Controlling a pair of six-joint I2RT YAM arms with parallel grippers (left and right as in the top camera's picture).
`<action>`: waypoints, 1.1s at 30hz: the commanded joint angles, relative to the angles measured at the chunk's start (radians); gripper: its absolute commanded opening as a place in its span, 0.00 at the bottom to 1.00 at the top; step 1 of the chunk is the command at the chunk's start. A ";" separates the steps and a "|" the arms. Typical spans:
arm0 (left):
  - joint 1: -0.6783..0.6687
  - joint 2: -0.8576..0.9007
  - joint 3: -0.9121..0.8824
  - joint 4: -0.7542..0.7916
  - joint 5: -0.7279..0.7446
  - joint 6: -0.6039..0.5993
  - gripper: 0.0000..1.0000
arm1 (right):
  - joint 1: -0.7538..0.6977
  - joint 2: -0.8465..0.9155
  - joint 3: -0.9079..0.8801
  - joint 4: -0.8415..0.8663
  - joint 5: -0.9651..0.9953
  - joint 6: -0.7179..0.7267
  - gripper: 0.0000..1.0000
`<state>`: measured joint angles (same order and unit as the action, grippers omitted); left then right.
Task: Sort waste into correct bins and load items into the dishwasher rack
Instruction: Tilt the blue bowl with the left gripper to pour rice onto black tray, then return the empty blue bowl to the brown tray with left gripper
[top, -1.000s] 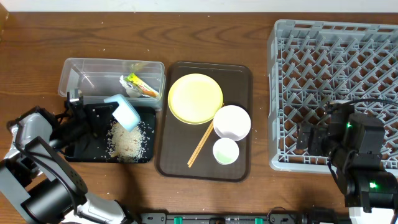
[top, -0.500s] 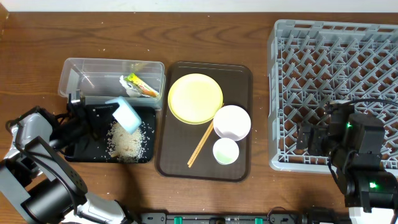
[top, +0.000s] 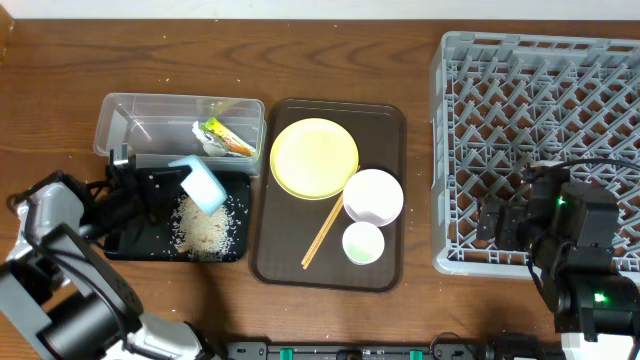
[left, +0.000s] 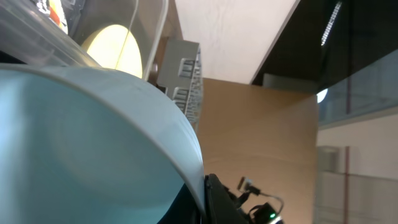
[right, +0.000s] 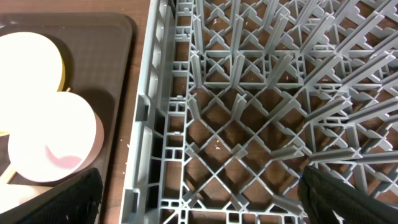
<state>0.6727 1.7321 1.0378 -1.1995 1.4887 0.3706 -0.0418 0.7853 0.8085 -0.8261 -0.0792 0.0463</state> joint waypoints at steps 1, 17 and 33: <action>-0.012 -0.111 -0.001 -0.010 -0.063 0.043 0.06 | 0.002 -0.002 0.022 -0.001 -0.008 0.009 0.99; -0.572 -0.453 0.000 0.188 -0.805 -0.298 0.06 | 0.002 -0.002 0.022 0.000 -0.008 0.009 0.99; -1.154 -0.300 0.000 0.365 -1.221 -0.462 0.07 | 0.002 -0.002 0.022 0.000 -0.008 0.009 0.99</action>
<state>-0.4450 1.3884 1.0378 -0.8455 0.3389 -0.0601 -0.0418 0.7853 0.8089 -0.8261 -0.0788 0.0463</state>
